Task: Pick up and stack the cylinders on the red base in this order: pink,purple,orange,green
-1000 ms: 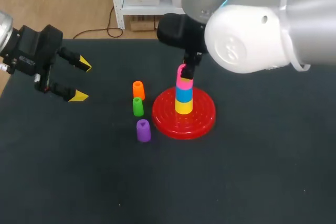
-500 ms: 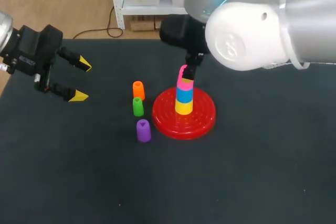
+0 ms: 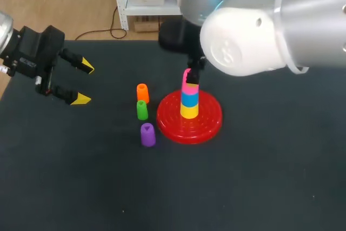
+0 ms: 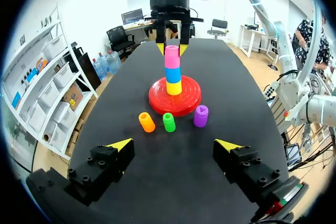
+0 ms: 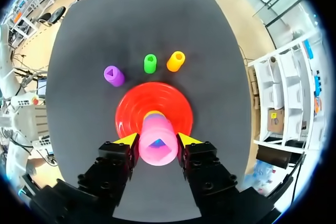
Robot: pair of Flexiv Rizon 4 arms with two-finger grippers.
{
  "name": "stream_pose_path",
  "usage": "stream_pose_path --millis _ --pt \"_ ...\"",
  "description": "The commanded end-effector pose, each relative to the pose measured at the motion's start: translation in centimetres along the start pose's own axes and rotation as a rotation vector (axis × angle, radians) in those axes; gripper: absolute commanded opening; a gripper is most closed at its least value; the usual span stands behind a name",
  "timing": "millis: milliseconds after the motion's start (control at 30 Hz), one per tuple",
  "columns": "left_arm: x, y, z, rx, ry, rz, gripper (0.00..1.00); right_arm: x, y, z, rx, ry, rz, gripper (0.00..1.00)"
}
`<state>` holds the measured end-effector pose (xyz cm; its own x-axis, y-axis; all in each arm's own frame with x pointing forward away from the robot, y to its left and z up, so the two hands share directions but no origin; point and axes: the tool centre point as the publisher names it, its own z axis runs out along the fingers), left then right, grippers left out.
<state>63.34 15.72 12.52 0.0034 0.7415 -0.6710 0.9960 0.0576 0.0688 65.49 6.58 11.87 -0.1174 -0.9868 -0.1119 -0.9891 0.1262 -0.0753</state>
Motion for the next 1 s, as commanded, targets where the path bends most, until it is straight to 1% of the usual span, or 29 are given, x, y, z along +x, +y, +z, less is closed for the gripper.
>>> stream_pose_path --millis 33,300,433,467,500,633,800,867,1000 --pt "0.1 0.0 0.0 -0.001 0.0 0.001 1.0 0.0 0.4 1.3 0.011 0.015 -0.006 0.0" --pt "0.1 0.0 0.0 -0.001 0.0 0.001 1.0 0.4 0.5 1.6 0.006 0.022 -0.001 0.0" --pt "0.1 0.0 0.0 -0.001 0.0 0.001 1.0 0.4 0.3 1.3 0.027 -0.001 0.023 0.0" --pt "0.1 0.0 0.0 -0.001 0.0 0.001 1.0 0.4 0.2 1.1 0.028 -0.002 0.025 0.35" --pt "0.1 0.0 0.0 -0.001 0.0 0.001 1.0 0.4 0.2 0.9 0.037 -0.014 0.034 1.0" --pt "0.1 0.0 0.0 -0.001 0.0 0.001 1.0 0.4 0.2 0.1 0.054 -0.035 0.05 1.0" --pt "0.1 0.0 0.0 -0.001 0.0 0.001 1.0 0.2 0.2 -1.5 0.08 -0.06 0.048 1.0" --pt "0.1 0.0 0.0 -0.001 0.0 0.001 1.0 0.0 0.1 -2.4 0.101 -0.078 0.041 1.0" --pt "0.1 0.0 0.0 -0.001 0.0 0.001 1.0 -0.9 0.5 -4.4 0.109 -0.118 -0.001 1.0"
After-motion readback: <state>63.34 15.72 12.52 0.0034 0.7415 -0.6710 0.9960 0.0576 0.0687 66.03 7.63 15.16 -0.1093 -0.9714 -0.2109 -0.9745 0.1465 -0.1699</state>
